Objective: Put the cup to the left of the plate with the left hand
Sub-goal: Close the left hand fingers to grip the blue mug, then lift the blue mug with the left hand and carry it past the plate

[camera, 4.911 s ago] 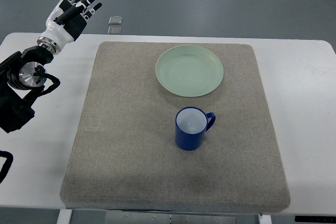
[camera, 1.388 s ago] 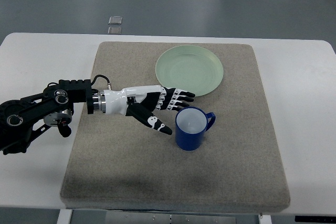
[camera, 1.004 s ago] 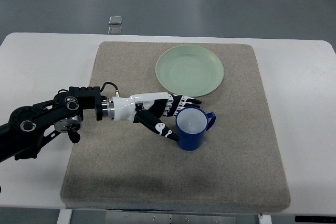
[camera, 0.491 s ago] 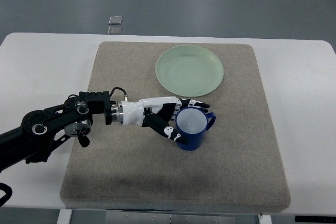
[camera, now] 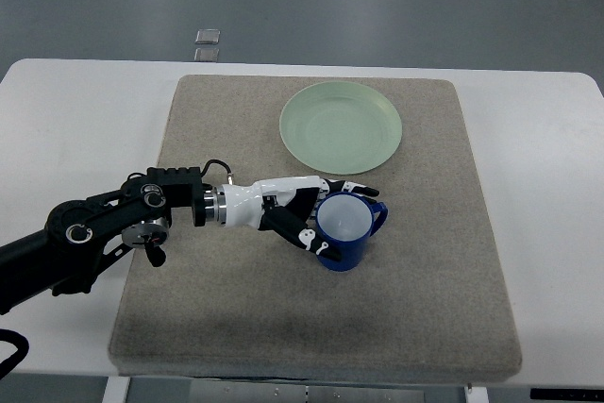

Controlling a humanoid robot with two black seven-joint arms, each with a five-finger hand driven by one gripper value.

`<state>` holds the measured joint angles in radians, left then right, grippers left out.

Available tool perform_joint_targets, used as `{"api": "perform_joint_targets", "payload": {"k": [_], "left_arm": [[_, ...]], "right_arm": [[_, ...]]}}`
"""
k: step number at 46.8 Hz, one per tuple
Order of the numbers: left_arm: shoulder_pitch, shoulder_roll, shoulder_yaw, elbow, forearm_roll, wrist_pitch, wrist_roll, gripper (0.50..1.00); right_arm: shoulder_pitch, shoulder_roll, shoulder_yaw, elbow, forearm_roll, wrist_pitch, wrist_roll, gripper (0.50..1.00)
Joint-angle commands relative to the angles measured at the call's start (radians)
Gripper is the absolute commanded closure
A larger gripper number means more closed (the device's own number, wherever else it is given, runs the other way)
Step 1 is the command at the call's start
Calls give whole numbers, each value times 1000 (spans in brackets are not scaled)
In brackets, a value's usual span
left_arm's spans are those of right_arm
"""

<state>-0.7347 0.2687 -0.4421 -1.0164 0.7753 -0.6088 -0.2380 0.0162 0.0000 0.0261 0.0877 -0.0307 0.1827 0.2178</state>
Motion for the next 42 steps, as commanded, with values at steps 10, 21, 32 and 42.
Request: {"api": "perform_joint_targets", "payload": {"k": [10,21,32,42], "left_arm": [[-2,-11,3,2,4,17,0,621],[-2,-14,3,2,15,34,-1,705],[-3,-14,2,4,13,35,-1,789],[-3,-16,-10,9,7,50,-1,789]], "right_arm": [[-1,0,0,0,0,0,0,568],[-1,0,0,0,0,0,0,568],[-1,0,0,0,0,0,0,568],[-1,0,0,0,0,0,0,568]]}}
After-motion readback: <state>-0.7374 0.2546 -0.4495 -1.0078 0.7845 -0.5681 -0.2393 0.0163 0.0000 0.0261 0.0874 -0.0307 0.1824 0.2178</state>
